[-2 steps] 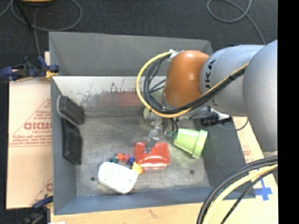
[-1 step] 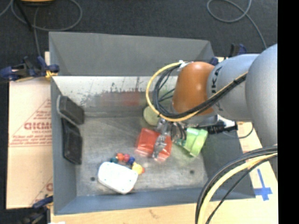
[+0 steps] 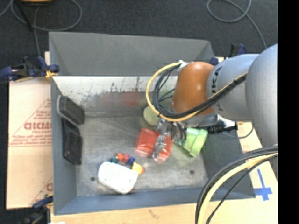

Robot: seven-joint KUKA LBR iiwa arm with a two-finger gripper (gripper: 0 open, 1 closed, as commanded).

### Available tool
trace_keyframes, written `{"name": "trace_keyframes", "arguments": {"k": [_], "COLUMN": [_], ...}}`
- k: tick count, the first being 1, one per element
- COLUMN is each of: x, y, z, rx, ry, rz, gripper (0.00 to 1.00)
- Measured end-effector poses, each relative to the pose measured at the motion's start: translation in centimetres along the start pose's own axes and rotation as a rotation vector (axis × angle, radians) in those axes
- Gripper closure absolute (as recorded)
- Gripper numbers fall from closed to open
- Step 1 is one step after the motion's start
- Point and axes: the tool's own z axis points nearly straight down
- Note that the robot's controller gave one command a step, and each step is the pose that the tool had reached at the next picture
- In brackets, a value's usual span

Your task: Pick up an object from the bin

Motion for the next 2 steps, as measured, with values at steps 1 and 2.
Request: {"name": "trace_keyframes", "arguments": {"k": [1, 2], "x": [0.3, -1.4], "y": [-0.1, -1.4], "z": [-0.9, -9.7], "rx": [0.001, 0.000], "ry": [0.008, -0.001], "rz": [-0.001, 0.019], "gripper": [1.00, 1.00]}}
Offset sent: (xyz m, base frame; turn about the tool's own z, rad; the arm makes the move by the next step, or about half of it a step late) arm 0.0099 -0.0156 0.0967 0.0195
